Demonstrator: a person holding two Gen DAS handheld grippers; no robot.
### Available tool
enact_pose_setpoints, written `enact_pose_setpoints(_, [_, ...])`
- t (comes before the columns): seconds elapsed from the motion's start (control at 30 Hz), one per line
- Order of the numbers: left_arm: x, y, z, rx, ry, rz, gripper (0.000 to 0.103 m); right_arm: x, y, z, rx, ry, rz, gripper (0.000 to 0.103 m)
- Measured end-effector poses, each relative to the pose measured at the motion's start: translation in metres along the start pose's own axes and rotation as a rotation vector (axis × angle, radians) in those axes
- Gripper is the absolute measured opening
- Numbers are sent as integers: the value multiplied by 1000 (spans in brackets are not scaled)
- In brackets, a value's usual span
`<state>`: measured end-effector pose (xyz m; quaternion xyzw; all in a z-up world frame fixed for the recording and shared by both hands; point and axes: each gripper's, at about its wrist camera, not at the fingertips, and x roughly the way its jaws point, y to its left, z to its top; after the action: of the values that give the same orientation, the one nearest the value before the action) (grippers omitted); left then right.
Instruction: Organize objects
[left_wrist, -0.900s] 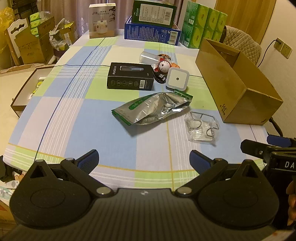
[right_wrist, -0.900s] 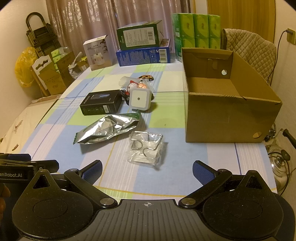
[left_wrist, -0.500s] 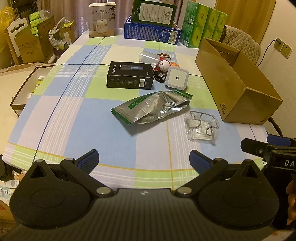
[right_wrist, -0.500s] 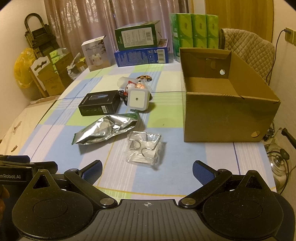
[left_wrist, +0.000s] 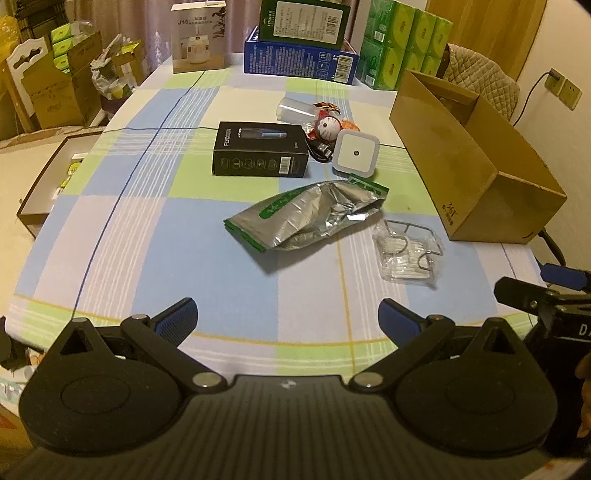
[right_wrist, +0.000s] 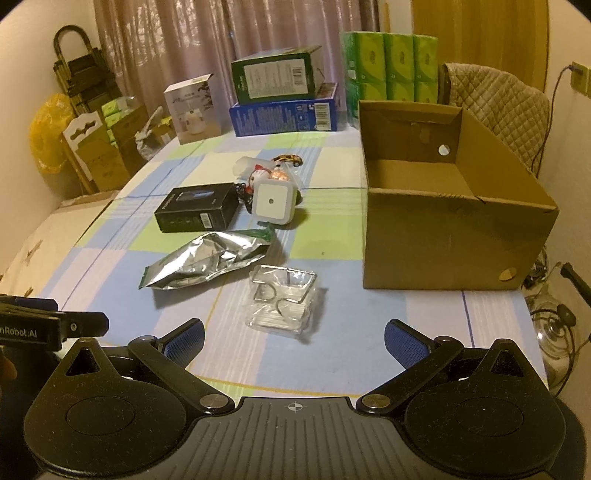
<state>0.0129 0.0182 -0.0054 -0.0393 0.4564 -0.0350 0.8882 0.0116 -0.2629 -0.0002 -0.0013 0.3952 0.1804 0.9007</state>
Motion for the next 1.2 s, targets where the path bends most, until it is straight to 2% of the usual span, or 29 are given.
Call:
enact_pose_setpoints(0.1, [6, 4, 10, 39, -4, -9, 103, 4, -1, 0, 8, -9, 5, 101])
enact_pose_setpoints(0.2, [15, 5, 21, 119, -8, -9, 102, 13, -1, 2, 20, 2, 20, 101])
enact_pose_setpoints(0.43, [44, 12, 50, 247, 55, -36, 102, 47, 4, 10, 23, 49, 35, 100])
enact_pose_setpoints(0.57, [61, 16, 65, 299, 68, -43, 102, 74, 9, 12, 38, 82, 33, 89])
enact_pose_setpoints(0.87, [104, 16, 88, 399, 100, -101, 102, 129, 10, 15, 54, 113, -40, 86])
enact_pose_setpoints(1.07, [130, 10, 97, 473, 125, -136, 102, 151, 9, 21, 69, 121, -42, 85])
enact_pose_setpoints(1.13, [136, 6, 100, 506, 135, -150, 102, 155, 9, 22, 61, 120, -47, 68])
enact_pose_setpoints(1.2, [140, 0, 102, 543, 146, -166, 102, 155, 8, 23, 56, 117, -47, 66])
